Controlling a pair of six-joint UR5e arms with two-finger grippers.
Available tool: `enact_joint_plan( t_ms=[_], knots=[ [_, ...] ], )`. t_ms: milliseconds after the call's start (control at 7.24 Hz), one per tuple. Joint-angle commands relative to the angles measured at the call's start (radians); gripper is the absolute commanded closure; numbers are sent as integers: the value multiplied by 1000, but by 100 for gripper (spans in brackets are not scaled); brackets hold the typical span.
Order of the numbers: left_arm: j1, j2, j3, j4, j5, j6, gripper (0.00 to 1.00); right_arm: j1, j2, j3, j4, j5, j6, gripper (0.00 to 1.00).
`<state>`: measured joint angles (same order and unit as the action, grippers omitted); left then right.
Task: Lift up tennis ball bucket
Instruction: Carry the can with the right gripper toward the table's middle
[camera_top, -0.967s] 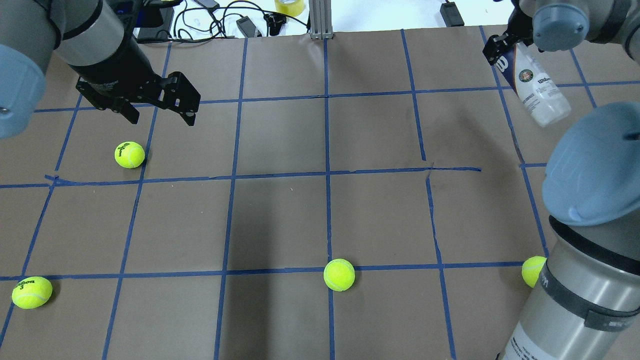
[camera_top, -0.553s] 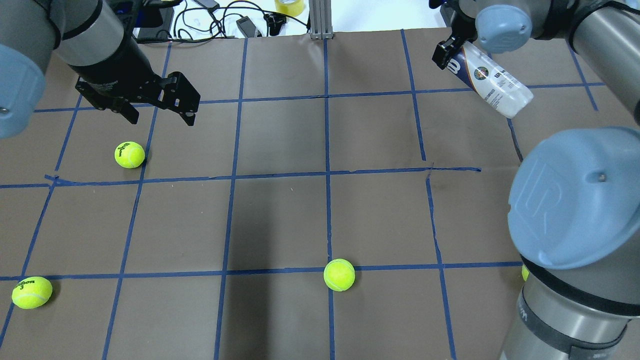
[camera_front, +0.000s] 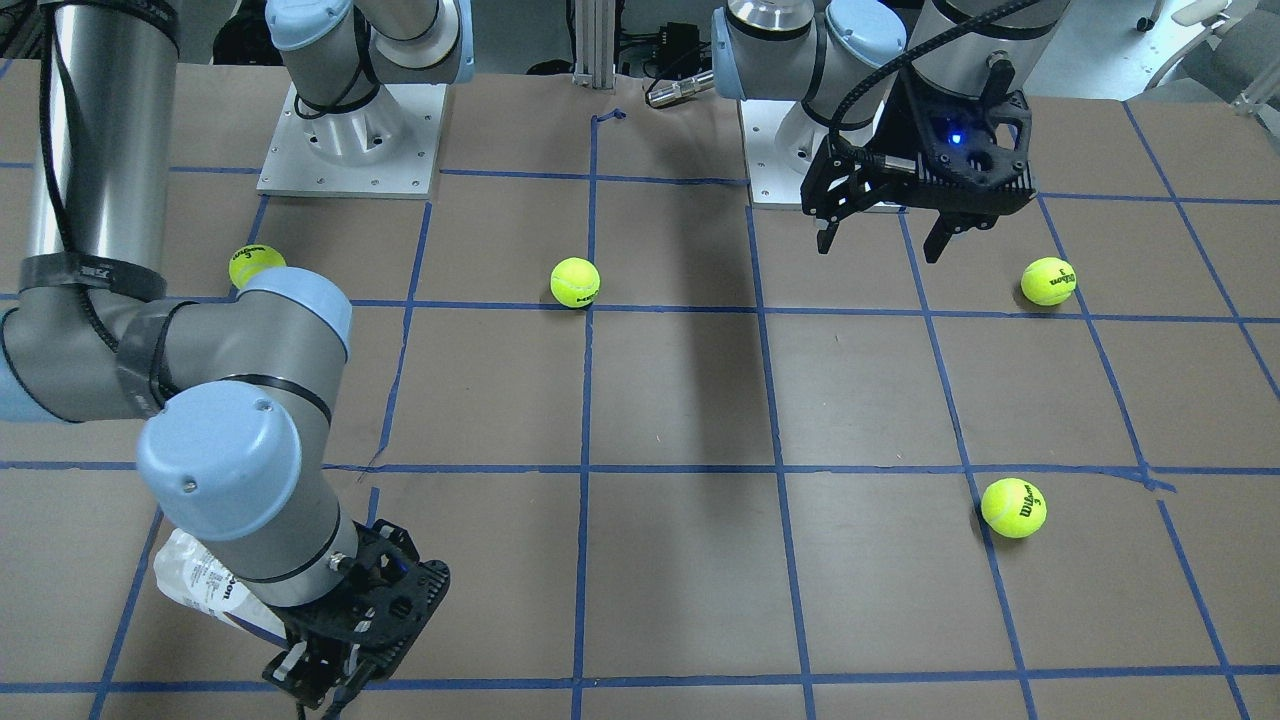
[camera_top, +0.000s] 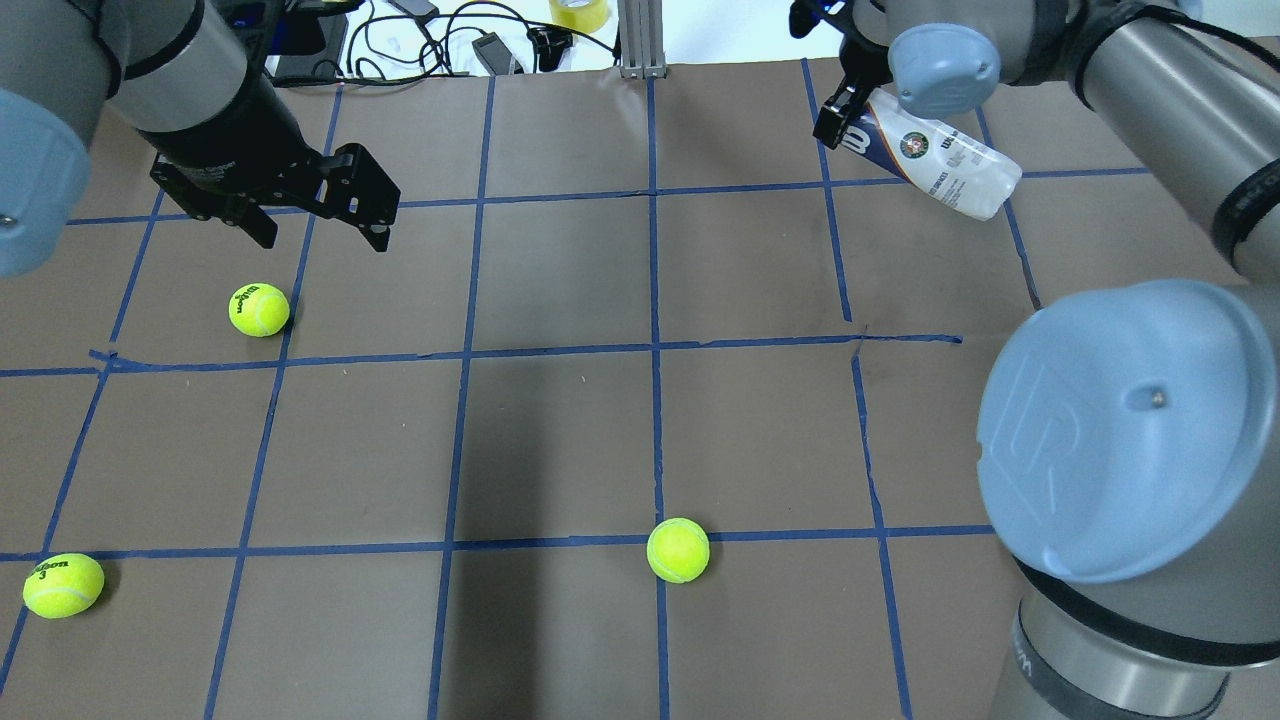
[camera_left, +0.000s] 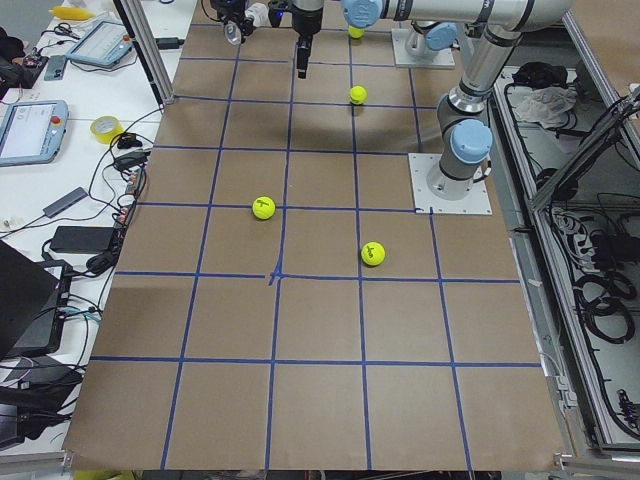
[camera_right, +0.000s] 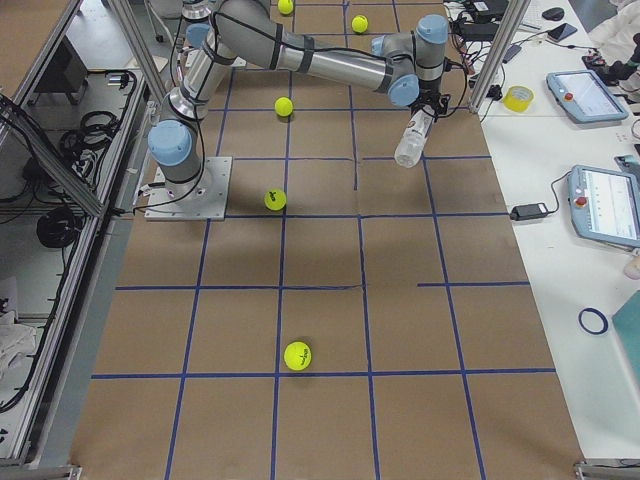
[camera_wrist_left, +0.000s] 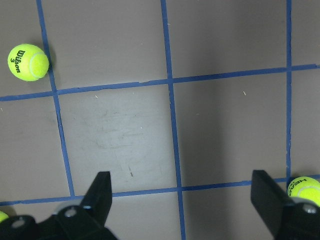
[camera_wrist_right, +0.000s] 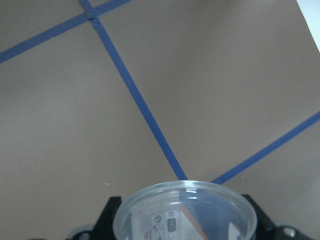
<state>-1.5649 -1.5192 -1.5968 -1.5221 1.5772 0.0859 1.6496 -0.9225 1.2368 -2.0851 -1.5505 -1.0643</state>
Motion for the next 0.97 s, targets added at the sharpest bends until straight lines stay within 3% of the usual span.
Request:
enact_joint_plan(
  t_ms=[0,415,829],
  knots=[
    [0,1,0,-1,1,0,0,47,2,1,-4,6,-129,100],
    [0,2,0,-1,1,0,0,82,16,46,-9,12,-203,100],
    [0,4,-2,-9,3,0,0,130,19,91,-88,59,-204,100]
  ],
)
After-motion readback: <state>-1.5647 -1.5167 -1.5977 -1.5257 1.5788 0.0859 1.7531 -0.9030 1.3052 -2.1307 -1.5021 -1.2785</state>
